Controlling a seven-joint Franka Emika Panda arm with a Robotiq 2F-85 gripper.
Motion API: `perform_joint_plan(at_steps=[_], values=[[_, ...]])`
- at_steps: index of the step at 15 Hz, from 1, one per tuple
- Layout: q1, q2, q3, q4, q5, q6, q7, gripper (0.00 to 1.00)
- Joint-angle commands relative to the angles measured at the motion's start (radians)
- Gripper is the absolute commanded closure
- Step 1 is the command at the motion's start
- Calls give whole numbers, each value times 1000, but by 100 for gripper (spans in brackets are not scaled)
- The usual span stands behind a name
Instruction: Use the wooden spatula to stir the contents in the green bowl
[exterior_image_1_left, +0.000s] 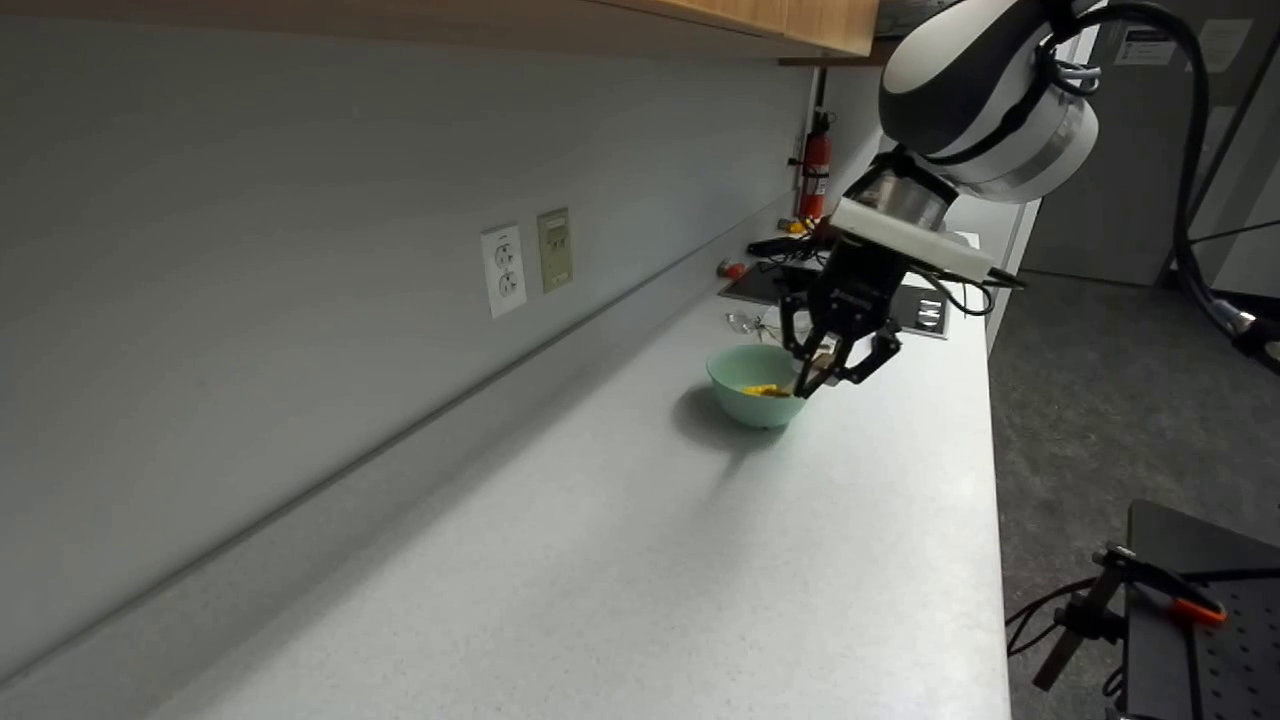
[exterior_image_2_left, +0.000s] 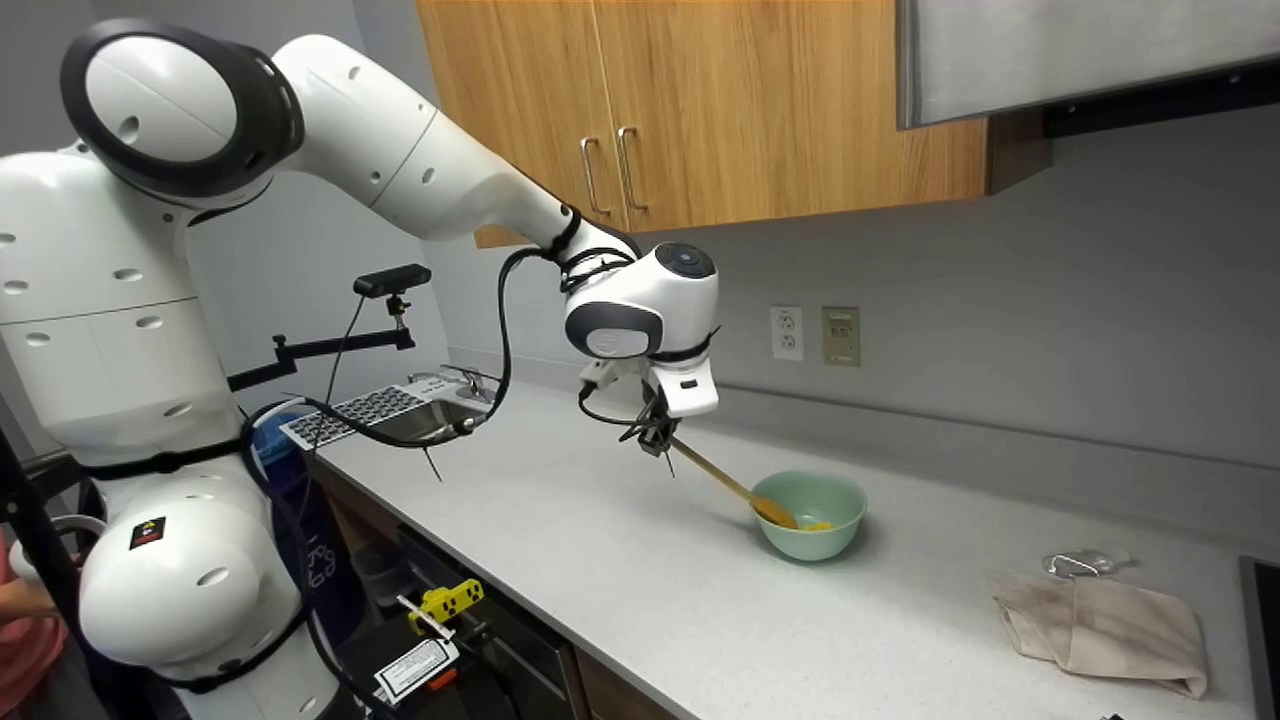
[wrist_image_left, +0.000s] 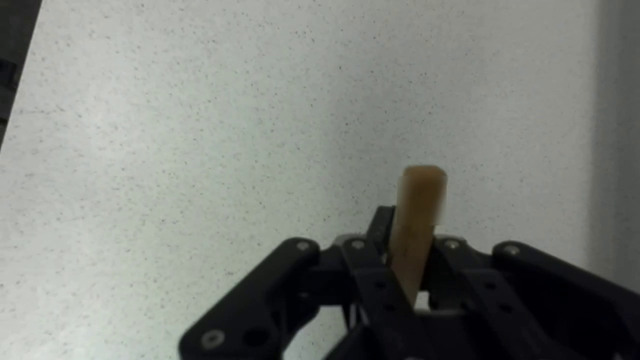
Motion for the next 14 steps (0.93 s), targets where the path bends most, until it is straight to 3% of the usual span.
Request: perform_joint_plan(at_steps=[1, 5, 14], values=[[-2, -8, -3, 8, 14, 4, -14, 98], [0, 12, 1, 16, 34, 85, -47, 98], [18, 43, 7, 8, -82, 316, -29, 98]])
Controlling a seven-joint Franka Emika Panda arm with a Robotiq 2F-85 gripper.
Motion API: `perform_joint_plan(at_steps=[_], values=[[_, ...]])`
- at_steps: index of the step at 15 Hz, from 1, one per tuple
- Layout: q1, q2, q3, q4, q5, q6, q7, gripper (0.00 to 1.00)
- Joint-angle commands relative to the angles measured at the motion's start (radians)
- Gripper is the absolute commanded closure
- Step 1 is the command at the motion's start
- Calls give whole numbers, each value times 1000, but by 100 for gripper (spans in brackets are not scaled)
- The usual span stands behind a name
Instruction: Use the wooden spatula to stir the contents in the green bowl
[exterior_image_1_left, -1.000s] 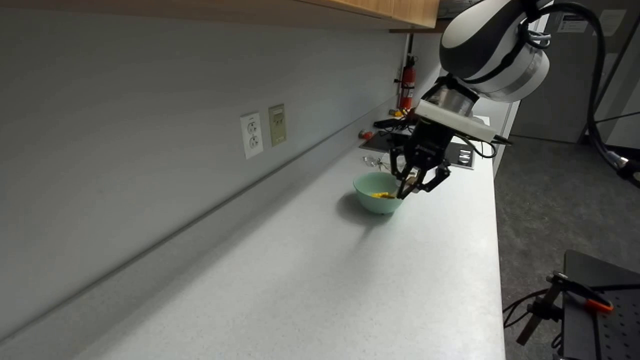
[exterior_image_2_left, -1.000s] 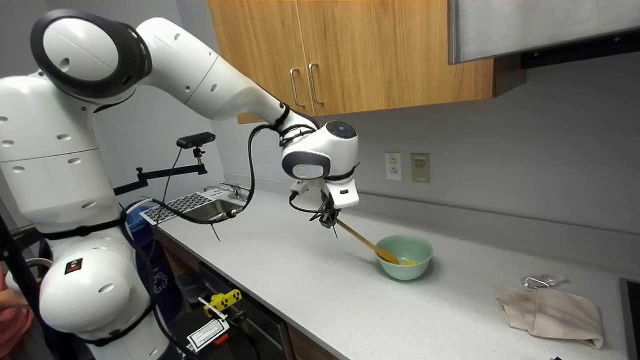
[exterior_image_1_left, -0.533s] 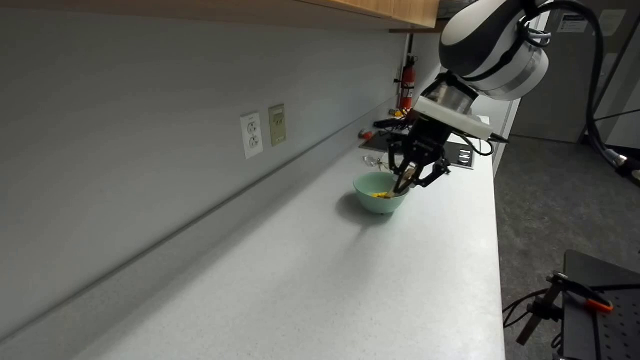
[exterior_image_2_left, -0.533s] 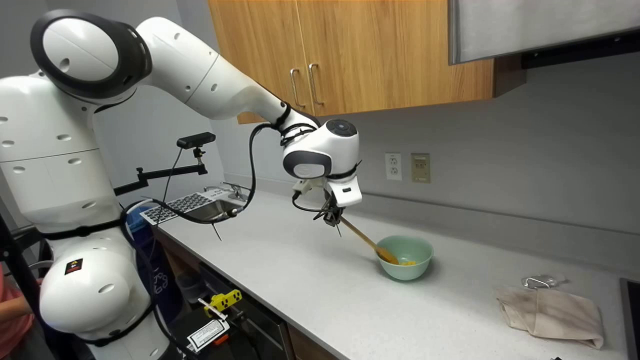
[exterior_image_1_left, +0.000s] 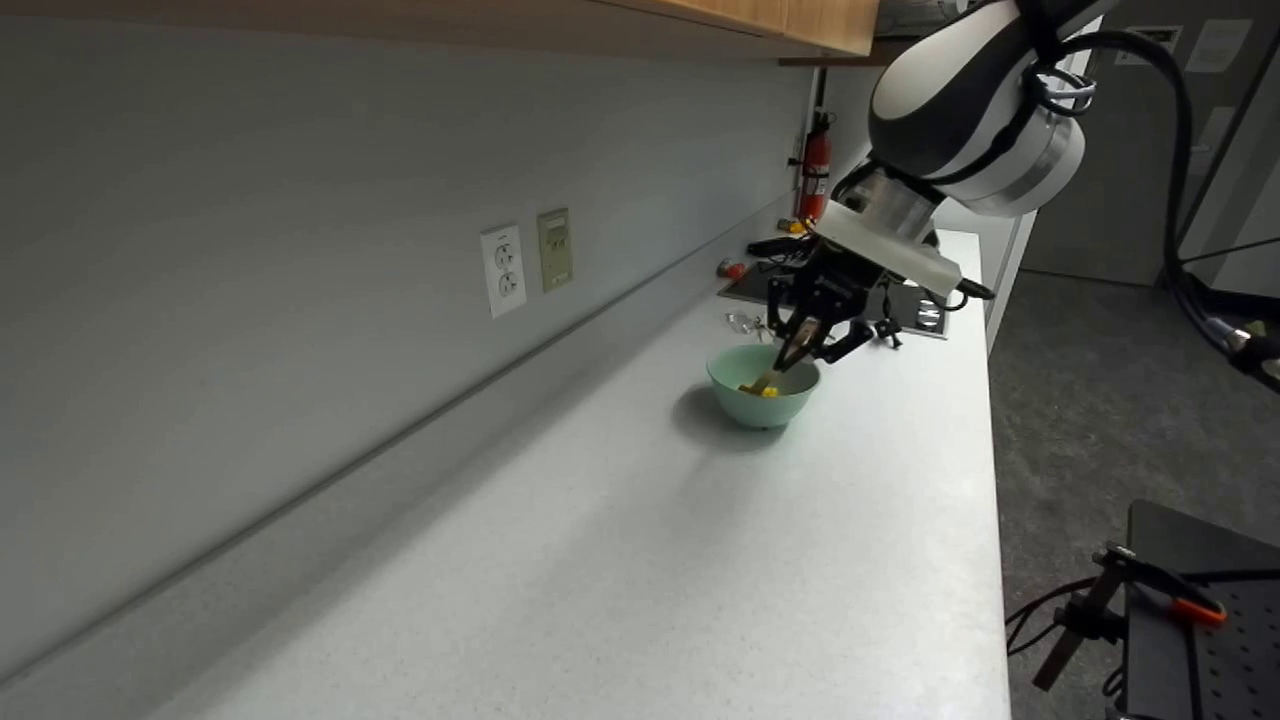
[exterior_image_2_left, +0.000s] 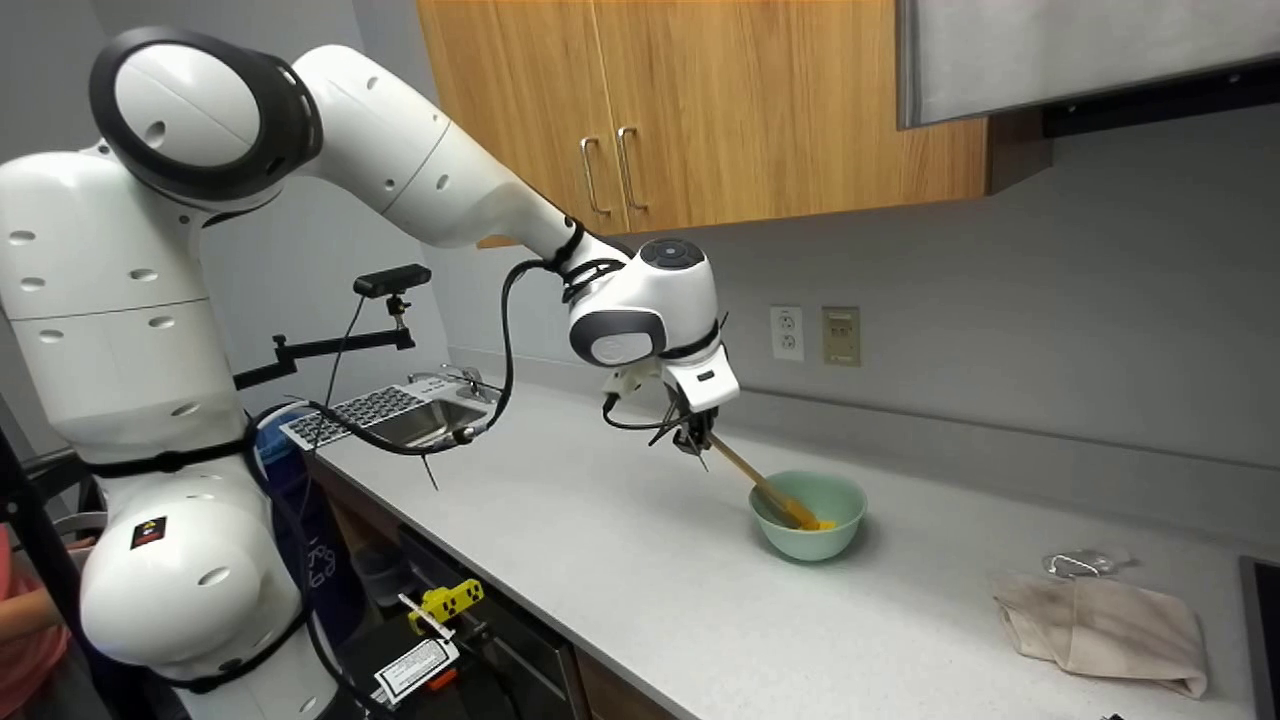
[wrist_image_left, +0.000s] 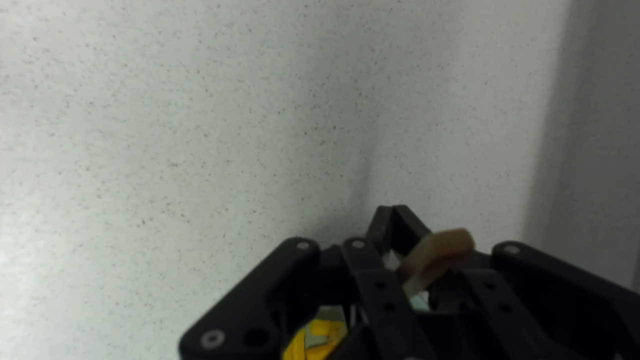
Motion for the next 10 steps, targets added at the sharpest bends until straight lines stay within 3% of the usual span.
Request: perform_joint_plan(at_steps=[1, 8, 10], values=[[12, 5, 5, 0, -35, 71, -14, 98], [7, -37, 20, -5, -29, 26, -71, 98], [1, -40, 11, 5, -77, -47, -85, 98]])
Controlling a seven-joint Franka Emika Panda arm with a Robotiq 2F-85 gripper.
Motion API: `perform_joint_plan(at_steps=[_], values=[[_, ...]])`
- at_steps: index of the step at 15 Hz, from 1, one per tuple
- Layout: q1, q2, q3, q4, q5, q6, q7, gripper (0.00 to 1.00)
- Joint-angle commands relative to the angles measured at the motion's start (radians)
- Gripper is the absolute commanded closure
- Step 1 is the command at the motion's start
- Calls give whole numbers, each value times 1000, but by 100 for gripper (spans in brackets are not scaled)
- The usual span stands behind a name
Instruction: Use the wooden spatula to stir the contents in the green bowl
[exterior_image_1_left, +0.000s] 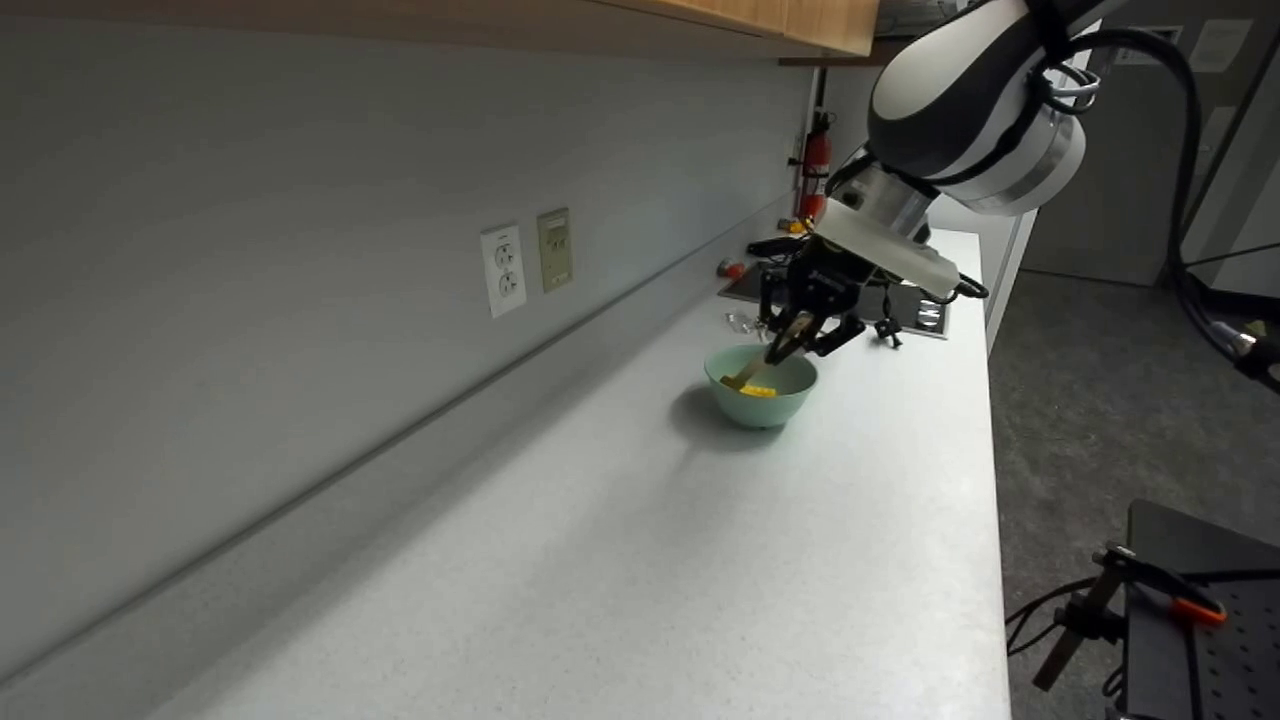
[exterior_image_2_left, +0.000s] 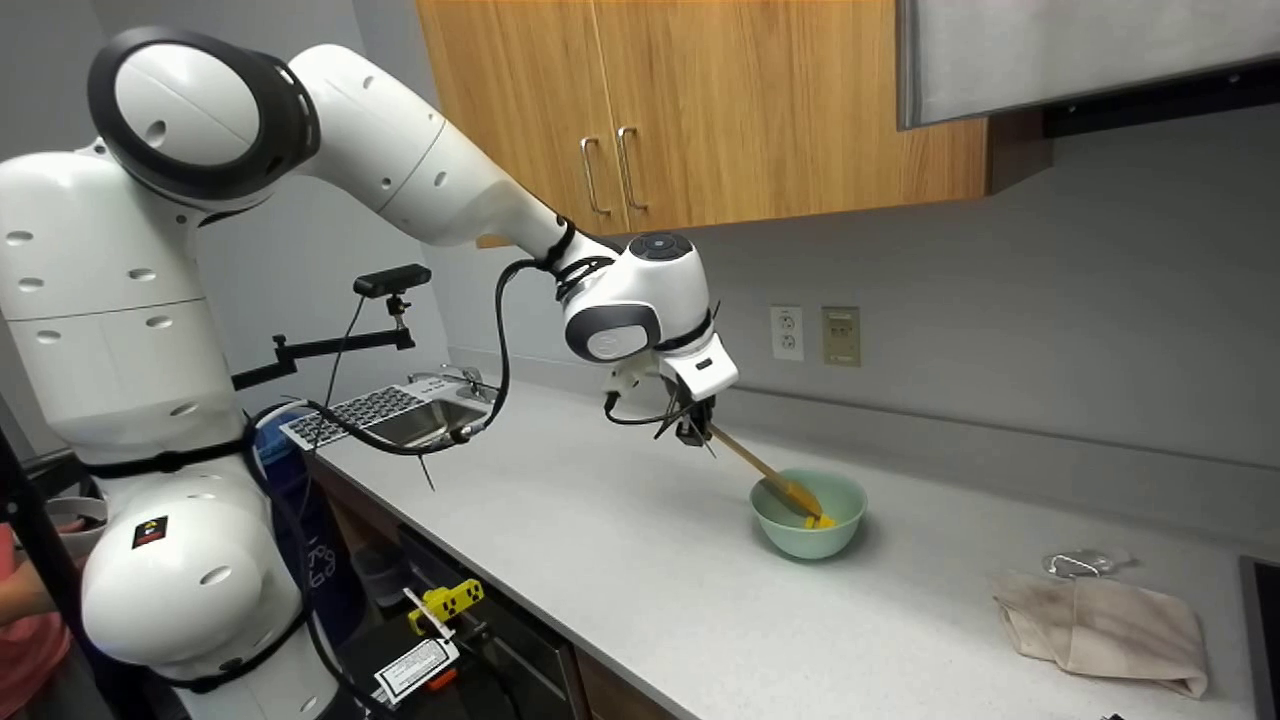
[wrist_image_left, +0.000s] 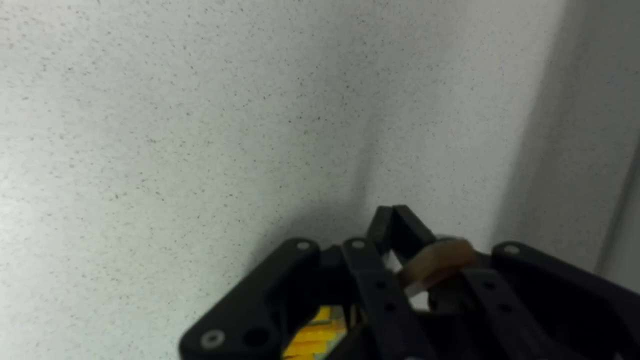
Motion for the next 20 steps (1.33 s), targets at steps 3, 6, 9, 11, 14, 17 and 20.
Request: perform_joint_plan(at_steps=[3, 6, 9, 11, 14, 17, 20], values=[[-14, -21, -21, 20, -103, -182, -32, 98], [-17, -15, -33, 24, -160, -221, -17, 98], [-15, -15, -44, 16, -227, -184, 6, 98], [-11, -17, -48, 6, -259, -130, 20, 98], [-7, -21, -45, -14, -271, -24, 8, 98], [-5, -22, -40, -28, -269, 66, 2, 98], [-5, -21, -37, -32, -273, 91, 7, 98]])
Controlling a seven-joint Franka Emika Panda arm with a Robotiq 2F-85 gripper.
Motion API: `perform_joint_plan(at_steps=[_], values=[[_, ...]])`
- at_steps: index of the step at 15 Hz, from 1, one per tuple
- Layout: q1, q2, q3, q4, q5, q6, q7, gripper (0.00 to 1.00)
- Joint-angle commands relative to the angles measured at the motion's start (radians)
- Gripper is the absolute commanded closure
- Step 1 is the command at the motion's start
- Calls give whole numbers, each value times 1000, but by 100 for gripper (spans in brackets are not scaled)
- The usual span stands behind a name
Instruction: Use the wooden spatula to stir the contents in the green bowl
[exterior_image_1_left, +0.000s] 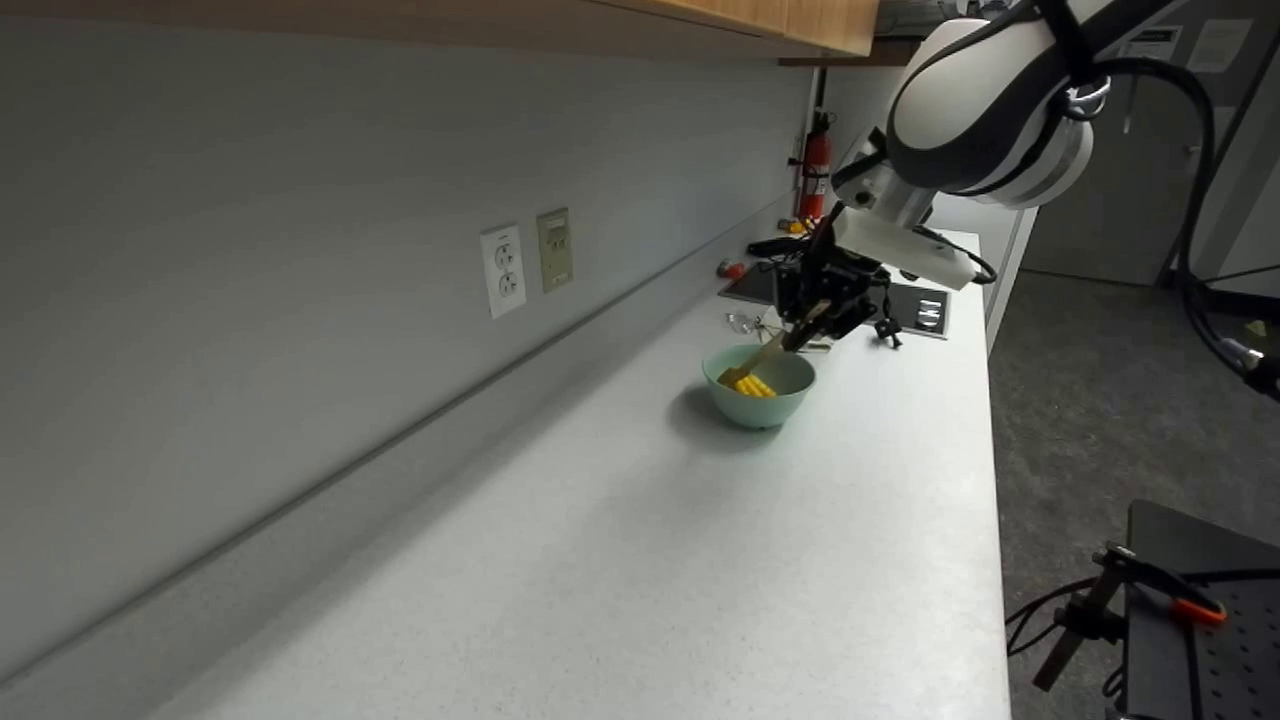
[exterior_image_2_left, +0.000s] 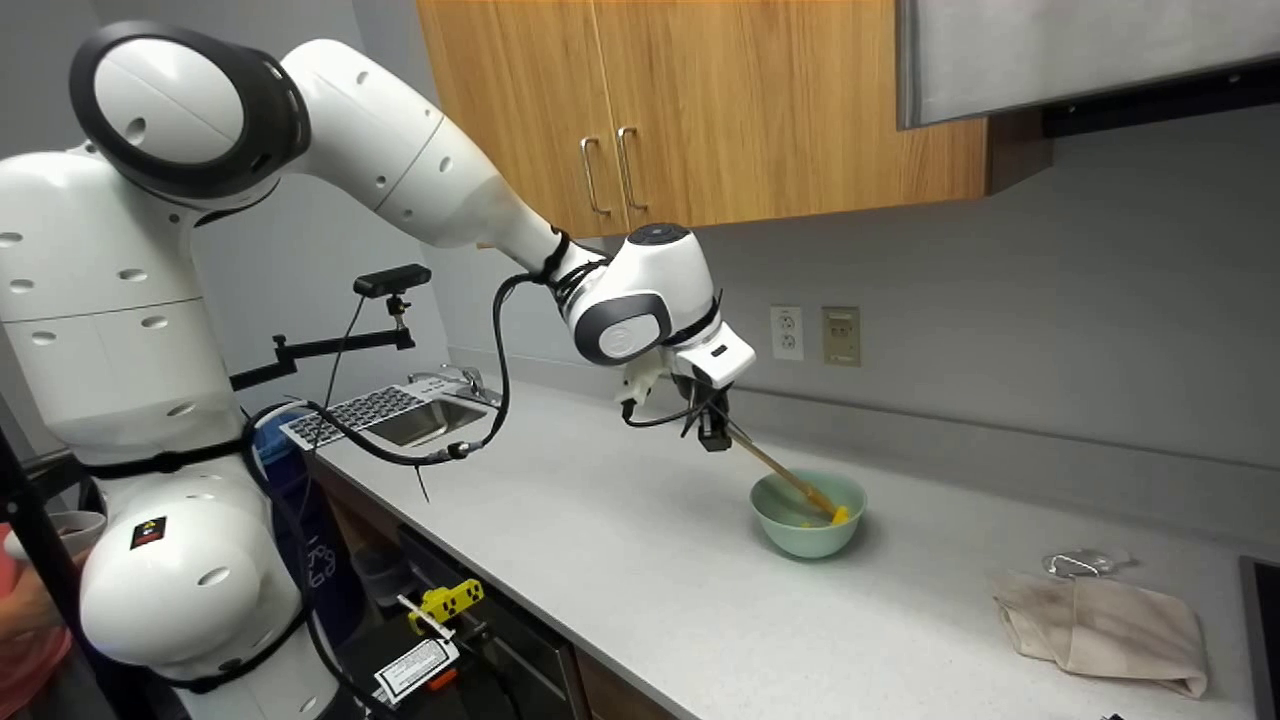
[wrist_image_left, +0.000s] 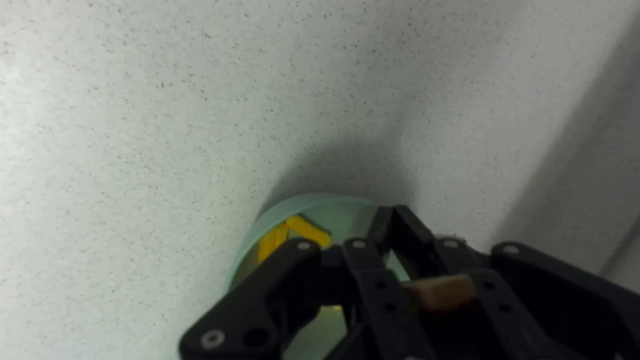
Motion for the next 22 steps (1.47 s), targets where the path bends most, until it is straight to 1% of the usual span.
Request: perform_joint_plan(at_steps=[1, 3, 4, 6, 7, 9, 10, 14, 17, 19, 21, 22], values=[[3, -11, 3, -18, -22, 44, 12, 98], [2, -12, 6, -15, -5, 9, 5, 98], [-2, -15, 12, -9, 25, -24, -12, 98], [-11, -18, 27, 9, 126, -127, -74, 98], [-14, -14, 26, 17, 157, -179, -84, 98], [-9, -9, 14, 16, 123, -204, -40, 98], [-5, -7, 9, 9, 82, -185, -11, 98], [6, -8, -8, -11, -81, -78, 98, 98], [12, -10, -19, -31, -209, 23, 186, 98], [14, -11, -28, -40, -294, 66, 250, 98], [12, -14, -29, -40, -328, 65, 284, 98], [9, -16, -22, -38, -309, 48, 278, 98]])
